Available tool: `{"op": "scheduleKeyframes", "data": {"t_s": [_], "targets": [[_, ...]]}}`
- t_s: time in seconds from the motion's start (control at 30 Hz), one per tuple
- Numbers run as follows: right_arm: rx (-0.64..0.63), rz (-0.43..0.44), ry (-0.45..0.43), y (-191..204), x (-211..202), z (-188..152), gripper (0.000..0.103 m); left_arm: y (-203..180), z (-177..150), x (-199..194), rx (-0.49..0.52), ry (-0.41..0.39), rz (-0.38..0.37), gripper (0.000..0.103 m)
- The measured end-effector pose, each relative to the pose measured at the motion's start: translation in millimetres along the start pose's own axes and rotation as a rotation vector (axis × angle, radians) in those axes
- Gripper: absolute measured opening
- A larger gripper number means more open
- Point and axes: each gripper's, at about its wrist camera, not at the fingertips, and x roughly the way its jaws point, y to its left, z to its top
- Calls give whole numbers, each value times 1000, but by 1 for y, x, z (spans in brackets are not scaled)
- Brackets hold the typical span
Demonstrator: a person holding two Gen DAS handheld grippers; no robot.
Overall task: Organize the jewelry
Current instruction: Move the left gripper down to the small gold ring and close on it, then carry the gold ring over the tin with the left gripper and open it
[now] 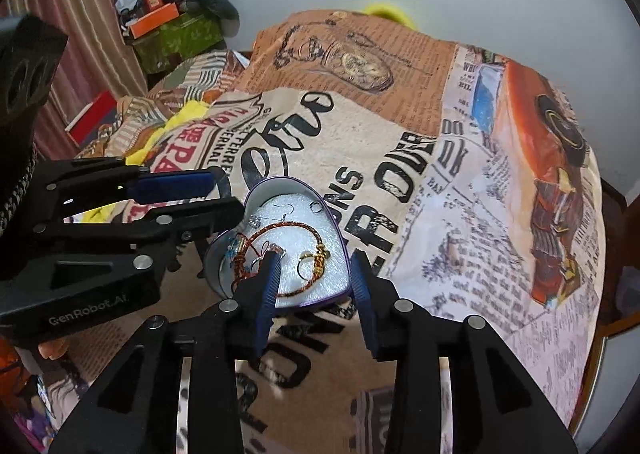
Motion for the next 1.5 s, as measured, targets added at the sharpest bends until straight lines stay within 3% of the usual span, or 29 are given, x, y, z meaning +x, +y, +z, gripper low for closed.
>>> {"op": "scheduleKeyframes", "data": {"t_s": [0.13,0.43,0.73,0.9,0.97,1.03,1.13,1.5], "targets": [[-1,-27,-21,-2,-17,-9,33,-5,-11,-14,4,3,-2,40],[50,-31,-66,-9,-50,-35,33,-32,-48,-27,46,46,-26,40],[73,-42,-111,-6,-73,-59,33,-70,-81,-40,65,62,-119,40],[87,-48,-119,-8,-80,-68,34,-83,-90,-33,76,75,-102,40],[95,-49,-120,-10,-82,-70,34,-83,-92,-30,69,74,-101,36],[103,-48,-121,-12,-83,-73,34,-86,-94,-27,77,81,-104,20],[107,-47,-120,-12,-83,-75,34,-89,-98,-26,90,77,-104,7],[111,-37,-135,-11,-77,-70,34,-76,-85,-35,71,18,-77,7]]}}
